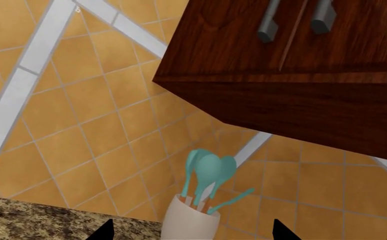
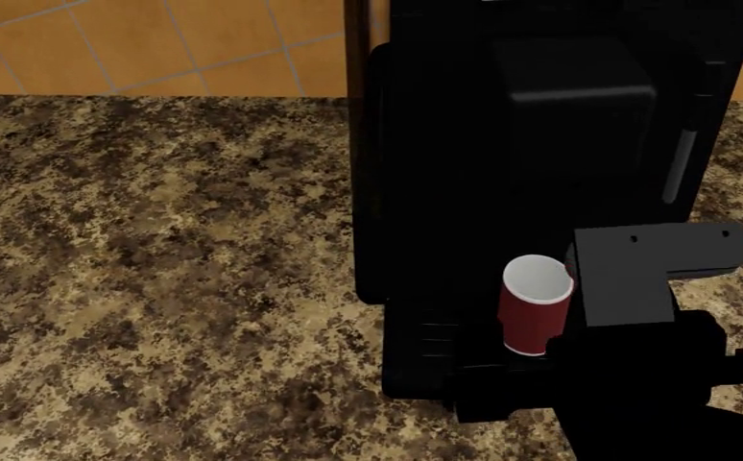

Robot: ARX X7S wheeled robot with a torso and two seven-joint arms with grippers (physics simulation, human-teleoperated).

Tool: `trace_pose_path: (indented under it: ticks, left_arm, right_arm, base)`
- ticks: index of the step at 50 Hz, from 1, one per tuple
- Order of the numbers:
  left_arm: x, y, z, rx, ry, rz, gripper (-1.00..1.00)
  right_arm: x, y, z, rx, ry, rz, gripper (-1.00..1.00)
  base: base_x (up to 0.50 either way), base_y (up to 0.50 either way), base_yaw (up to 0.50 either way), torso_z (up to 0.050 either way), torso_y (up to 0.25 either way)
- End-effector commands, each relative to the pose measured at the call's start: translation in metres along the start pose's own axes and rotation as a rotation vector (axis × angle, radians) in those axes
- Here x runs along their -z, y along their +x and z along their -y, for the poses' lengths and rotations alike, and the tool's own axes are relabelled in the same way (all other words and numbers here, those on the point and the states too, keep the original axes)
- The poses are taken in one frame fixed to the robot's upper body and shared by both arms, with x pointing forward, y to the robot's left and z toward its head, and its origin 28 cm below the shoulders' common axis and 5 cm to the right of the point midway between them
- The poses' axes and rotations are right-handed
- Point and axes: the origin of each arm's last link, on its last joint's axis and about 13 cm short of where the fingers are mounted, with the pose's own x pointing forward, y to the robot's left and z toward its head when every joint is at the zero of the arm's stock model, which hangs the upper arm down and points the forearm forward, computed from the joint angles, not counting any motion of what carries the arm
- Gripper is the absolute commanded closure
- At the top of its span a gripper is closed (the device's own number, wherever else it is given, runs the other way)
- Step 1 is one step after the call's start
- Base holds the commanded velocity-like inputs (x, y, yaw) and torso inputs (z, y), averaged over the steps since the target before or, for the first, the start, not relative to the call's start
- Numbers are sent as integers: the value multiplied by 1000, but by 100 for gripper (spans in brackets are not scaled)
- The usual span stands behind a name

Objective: Pick the mug from under the coffee machine dispenser and place it on the counter.

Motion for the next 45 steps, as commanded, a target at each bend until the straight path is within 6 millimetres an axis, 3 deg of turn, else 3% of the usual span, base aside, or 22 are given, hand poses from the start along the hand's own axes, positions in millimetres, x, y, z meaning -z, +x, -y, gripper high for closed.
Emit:
trace_pose_path:
  ticks: [1,18,45]
  left_arm:
    - [0,0,0,2,4,2,-100]
    - [1,0,1,3,0,3,-100]
    - [1,0,0,9,-1,5,-100]
  right_arm:
    - [-1,19,5,-3,-14,-15,-100]
    - [9,54,6,1,-66,-10,-100]
    - [8,68,9,18,-70,1,-100]
  base:
    - [0,0,0,0,0]
    - [0,0,0,0,0]
    - [0,0,0,0,0]
